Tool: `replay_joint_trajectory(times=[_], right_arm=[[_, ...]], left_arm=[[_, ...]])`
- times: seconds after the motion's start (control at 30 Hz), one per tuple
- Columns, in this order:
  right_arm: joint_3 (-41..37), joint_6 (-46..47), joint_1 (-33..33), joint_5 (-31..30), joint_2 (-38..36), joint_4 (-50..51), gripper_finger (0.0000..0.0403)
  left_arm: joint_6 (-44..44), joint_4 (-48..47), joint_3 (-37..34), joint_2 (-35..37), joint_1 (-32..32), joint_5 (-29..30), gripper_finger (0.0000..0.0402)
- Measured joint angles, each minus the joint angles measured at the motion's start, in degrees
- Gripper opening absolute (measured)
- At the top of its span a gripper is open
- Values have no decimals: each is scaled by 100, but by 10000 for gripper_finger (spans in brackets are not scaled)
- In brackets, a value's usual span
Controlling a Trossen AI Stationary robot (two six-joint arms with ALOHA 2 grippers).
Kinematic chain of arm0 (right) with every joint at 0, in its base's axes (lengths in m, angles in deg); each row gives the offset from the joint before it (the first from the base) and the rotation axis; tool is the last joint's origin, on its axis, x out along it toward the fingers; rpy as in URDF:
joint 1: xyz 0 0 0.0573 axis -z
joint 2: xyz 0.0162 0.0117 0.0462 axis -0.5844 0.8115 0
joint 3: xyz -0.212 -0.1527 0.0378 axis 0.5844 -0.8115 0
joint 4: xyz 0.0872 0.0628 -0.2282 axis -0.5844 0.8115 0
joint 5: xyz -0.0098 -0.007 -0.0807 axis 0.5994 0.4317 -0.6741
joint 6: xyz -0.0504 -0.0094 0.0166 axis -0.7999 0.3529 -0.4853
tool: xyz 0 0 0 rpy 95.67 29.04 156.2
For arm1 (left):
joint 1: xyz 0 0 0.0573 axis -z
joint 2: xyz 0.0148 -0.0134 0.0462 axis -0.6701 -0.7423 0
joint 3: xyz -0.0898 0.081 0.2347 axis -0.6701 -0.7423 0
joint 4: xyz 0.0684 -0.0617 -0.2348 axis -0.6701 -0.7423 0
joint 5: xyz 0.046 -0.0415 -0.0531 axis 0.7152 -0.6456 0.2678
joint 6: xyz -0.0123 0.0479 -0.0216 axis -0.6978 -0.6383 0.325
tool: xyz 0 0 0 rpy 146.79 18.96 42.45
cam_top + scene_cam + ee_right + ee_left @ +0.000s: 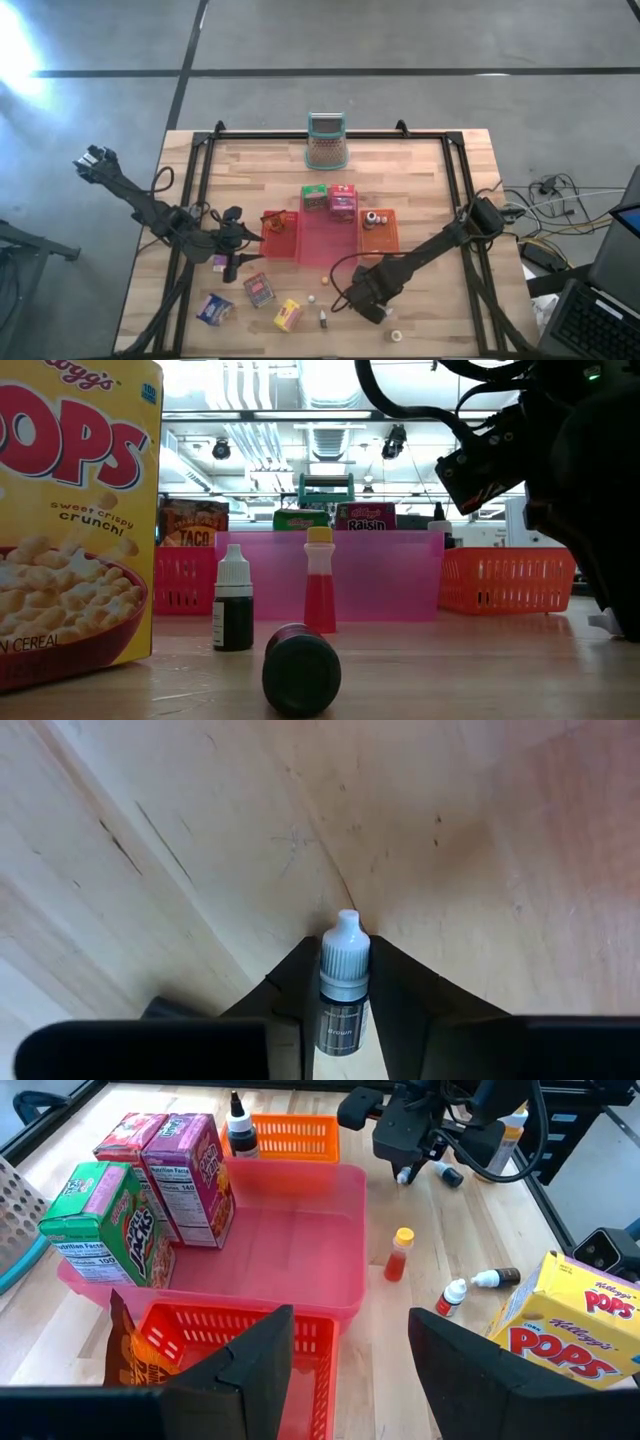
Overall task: Pick & Place Kitchen Items
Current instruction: Put the small brown food coloring bottle into the orange bin
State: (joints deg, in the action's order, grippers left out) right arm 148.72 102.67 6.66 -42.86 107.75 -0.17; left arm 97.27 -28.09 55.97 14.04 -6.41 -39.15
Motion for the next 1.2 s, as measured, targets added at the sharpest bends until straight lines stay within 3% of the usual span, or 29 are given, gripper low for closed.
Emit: replay_joint_trajectory(times=[0.3, 0.6, 0.8, 1.03, 1.2], right_arm=[[364, -369, -99, -102, -42, 20, 76], [845, -868, -339, -1070, -377, -38, 72], [912, -1364, -430, -2050, -792, -372, 73], [933, -3007, -428, -2901, -1106, -1817, 69], [931, -4699, -366, -3010, -1156, -3333, 76]], left_arm=[[0, -2, 0, 0, 0, 0, 204], [0, 2, -2, -2, 2, -2, 204], [0, 0, -7, -2, 2, 0, 204], [0, -16, -9, -7, 2, 0, 204], [-95, 16, -9, -15, -5, 52, 204]])
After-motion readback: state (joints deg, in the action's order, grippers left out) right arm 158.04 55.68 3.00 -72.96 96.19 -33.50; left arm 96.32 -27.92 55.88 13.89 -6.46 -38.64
